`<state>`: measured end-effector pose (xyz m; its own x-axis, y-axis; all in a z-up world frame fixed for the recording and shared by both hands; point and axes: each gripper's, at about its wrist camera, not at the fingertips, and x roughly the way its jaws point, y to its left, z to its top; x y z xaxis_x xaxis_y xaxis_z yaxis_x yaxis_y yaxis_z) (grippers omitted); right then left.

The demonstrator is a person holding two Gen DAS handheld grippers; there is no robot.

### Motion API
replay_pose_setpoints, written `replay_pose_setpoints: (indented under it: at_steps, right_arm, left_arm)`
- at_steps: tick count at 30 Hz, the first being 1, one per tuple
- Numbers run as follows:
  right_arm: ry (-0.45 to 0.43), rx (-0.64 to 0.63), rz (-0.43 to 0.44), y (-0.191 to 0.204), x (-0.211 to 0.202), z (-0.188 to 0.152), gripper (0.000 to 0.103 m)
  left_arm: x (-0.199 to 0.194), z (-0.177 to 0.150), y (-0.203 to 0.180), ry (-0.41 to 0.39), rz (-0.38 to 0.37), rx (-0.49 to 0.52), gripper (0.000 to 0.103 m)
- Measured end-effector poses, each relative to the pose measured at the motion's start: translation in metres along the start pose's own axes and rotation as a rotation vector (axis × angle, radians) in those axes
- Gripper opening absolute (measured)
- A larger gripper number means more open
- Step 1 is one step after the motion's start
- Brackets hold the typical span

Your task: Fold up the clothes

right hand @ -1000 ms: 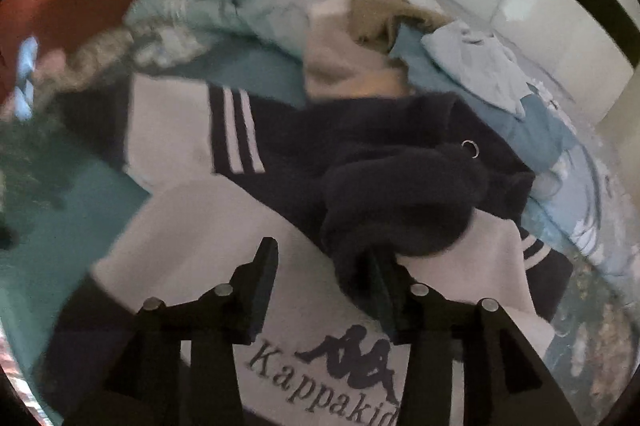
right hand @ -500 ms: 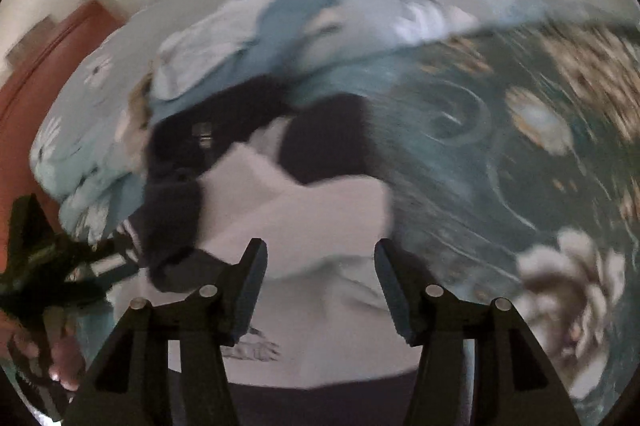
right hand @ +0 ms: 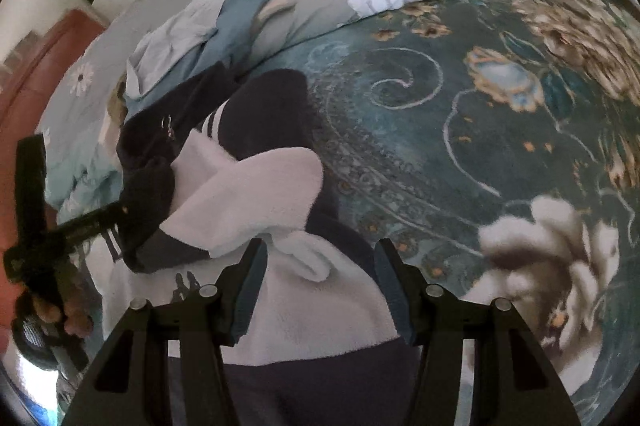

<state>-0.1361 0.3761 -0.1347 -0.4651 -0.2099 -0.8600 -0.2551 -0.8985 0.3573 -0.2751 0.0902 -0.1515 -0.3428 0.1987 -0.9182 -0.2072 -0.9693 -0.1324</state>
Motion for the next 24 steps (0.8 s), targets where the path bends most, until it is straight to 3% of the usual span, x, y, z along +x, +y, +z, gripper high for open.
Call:
replay_pose_setpoints:
  at_steps: [2,7,12,15,20,24]
  right_arm:
    - [0.025,-0.048,-0.013,0.007,0.007,0.002,0.057]
    - [0.08,-0.199,-0.091,0.023,0.032,0.002,0.057]
    - [0.108,-0.184,-0.123,0.017,0.045,0.003,0.057]
    - [0.123,-0.206,-0.142,0.018,0.049,-0.001,0.057]
    - [0.142,-0.184,-0.129,0.01,0.044,-0.001,0.057]
    - [0.081,-0.187,-0.027,0.012,0.017,0.009,0.057]
  left_arm:
    - [-0.011,0.0,0.018,-0.045,-0.01,-0.078,0.015]
    - [-0.068,-0.026,0.079,-0.244,-0.136,-0.355,0.014]
    - [-0.064,-0.091,0.15,-0.254,-0.192,-0.67,0.014]
    - [-0.041,-0.125,0.174,-0.174,-0.212,-0.78,0.014]
    - [-0.039,-0.147,0.18,-0.142,-0.269,-0.839,0.03]
    - [-0.053,-0.135,0.177,-0.149,-0.269,-0.823,0.056]
